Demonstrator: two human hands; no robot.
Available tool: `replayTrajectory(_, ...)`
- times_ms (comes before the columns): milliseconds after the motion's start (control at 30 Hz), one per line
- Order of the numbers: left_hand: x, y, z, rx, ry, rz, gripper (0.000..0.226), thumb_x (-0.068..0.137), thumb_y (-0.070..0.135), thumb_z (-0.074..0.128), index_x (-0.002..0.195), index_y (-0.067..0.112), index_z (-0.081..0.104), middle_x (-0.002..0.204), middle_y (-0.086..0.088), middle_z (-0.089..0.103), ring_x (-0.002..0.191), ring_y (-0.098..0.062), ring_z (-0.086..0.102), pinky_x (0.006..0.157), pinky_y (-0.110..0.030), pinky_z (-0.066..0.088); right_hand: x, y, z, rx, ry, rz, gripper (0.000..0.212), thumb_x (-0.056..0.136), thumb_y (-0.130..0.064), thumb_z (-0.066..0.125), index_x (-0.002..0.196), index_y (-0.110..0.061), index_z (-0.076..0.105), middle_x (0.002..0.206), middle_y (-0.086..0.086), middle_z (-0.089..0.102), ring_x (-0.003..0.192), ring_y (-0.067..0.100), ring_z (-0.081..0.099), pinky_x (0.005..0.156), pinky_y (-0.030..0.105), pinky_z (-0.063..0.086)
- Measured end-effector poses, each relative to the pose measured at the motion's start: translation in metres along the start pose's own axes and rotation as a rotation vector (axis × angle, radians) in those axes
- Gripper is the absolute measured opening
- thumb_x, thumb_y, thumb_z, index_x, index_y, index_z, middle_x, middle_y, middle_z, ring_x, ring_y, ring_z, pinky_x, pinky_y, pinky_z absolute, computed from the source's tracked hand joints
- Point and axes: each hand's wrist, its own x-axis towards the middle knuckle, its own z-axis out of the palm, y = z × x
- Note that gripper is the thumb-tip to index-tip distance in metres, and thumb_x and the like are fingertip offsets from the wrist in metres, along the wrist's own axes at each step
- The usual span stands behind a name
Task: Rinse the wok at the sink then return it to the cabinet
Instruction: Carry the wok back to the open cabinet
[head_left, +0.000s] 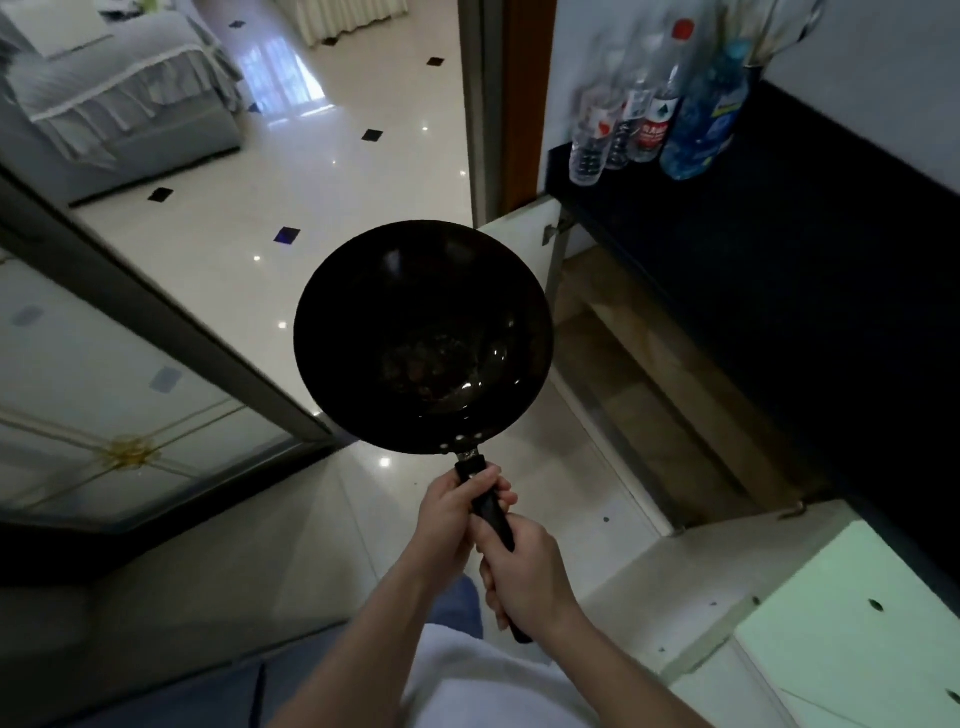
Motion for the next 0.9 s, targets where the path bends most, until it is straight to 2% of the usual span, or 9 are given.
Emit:
replayTrajectory(200,0.054,0.069,-0.01,0.166,-0.137,-0.049,0.011,0.095,0.007,0.058,0.098,-0.003,0.06,0.08,-0.012,0.065,0.072,-0.02,0.065,0.074,-0.032,0.056,0.053,-0.047,0.028,0.11,0.142,0.028,0.024,0.1,-0.032,0.054,0.079,-0.022,0.059,0.043,-0.01,0.053,0.038,0.004,0.046,0.045,0.015,0.04)
replayTrajectory(400,0.092,0.101,0.012,0.252,-0.299,-0.128,0.01,0.094,0.007,0.058,0.099,-0.002,0.06,0.078,-0.012,0.066,0.071,-0.02,0.065,0.074,-0.037,0.051,0.078,-0.073,0.021,0.208,0.303,0.073,0.027,0.099,-0.036,0.054,0.081,-0.017,0.061,0.047,-0.005,0.053,0.039,0.006,0.046,0.043,0.02,0.041)
replayTrajectory(600,0.12,0.099,0.061,0.319,-0.471,-0.221,0.009,0.094,0.005,0.058,0.098,-0.003,0.059,0.077,-0.014,0.063,0.069,-0.021,0.061,0.069,-0.031,0.054,0.088,-0.075,-0.01,0.289,0.504,0.129,0.031,0.099,-0.037,0.055,0.079,-0.014,0.06,0.05,-0.001,0.053,0.037,0.012,0.045,0.04,0.027,0.04)
replayTrajectory(733,0.14,0.089,0.1,0.343,-0.538,-0.32,0.01,0.093,0.004,0.06,0.1,-0.003,0.058,0.079,-0.015,0.061,0.068,-0.021,0.061,0.067,-0.03,0.055,0.096,-0.072,-0.039,0.391,0.595,0.158,0.028,0.1,-0.031,0.054,0.081,-0.012,0.059,0.049,0.0,0.05,0.038,0.016,0.042,0.039,0.029,0.038)
replayTrajectory(900,0.172,0.075,0.167,0.399,-0.612,-0.378,0.012,0.092,0.002,0.06,0.103,-0.003,0.057,0.081,-0.017,0.06,0.066,-0.021,0.061,0.065,-0.028,0.055,0.112,-0.066,-0.097,0.402,0.7,0.15,0.029,0.102,-0.03,0.051,0.084,-0.008,0.06,0.05,0.005,0.052,0.037,0.022,0.044,0.037,0.031,0.04)
